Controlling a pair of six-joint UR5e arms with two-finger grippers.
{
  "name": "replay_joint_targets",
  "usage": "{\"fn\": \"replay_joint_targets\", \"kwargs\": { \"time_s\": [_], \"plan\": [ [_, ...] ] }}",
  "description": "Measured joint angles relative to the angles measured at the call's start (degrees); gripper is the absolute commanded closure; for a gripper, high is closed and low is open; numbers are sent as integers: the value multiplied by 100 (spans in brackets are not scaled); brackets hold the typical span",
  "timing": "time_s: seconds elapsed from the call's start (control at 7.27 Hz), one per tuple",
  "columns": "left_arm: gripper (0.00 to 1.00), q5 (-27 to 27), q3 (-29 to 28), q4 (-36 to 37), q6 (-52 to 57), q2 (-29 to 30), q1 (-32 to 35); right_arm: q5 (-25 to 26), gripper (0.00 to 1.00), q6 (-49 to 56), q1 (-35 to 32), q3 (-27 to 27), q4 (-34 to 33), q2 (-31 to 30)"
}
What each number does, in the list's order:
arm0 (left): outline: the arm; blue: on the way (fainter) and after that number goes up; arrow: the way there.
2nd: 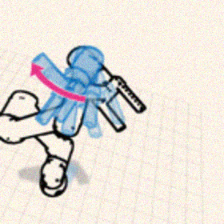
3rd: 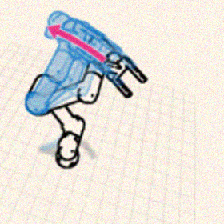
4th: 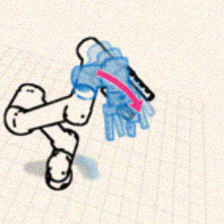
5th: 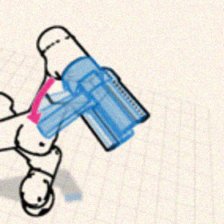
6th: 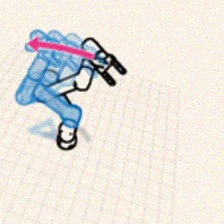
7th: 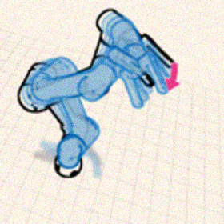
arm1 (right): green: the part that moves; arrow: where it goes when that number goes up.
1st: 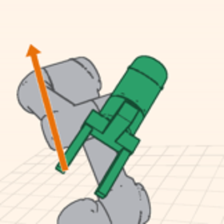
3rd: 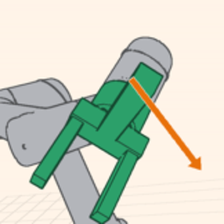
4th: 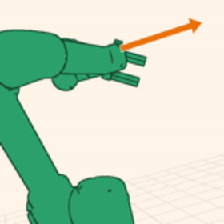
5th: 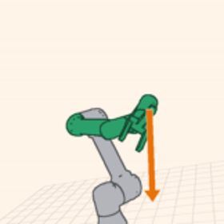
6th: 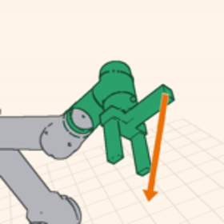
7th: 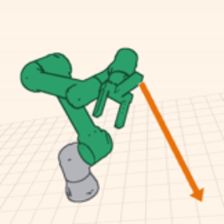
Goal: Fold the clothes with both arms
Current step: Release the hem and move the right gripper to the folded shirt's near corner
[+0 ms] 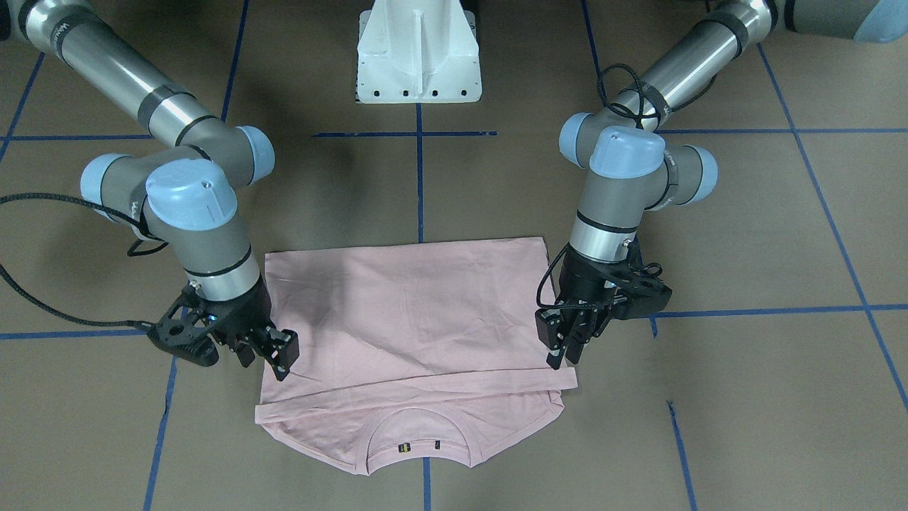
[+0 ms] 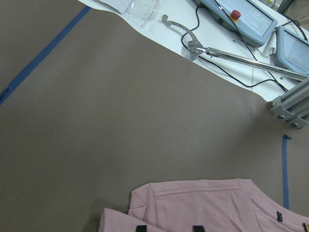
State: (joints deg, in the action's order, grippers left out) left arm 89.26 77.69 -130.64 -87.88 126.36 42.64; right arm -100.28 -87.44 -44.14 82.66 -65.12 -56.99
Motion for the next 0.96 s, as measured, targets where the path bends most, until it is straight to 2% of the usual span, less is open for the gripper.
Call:
{"fn": "replay_joint_targets", "kwargs": {
  "time_s": [0.28,0.41,0.69,0.83,0.96],
  "plan": [
    [57,-4,105,-18,-5,-114,-12,33,28,-727,466,1073,-16,-981],
    [57,-4,123,-21,-8,-141,-19,60,28,-947,646,1357,-12,-1332],
    [57,-5,130,-23,-15,-153,-29,91,29,-1201,943,1533,5,-1661],
    [57,-5,131,-23,-15,-155,-32,99,36,-1255,1046,1532,7,-1684],
    [57,-7,132,-23,-13,-155,-34,103,61,-1280,1094,1529,8,-1676]
  ]
}}
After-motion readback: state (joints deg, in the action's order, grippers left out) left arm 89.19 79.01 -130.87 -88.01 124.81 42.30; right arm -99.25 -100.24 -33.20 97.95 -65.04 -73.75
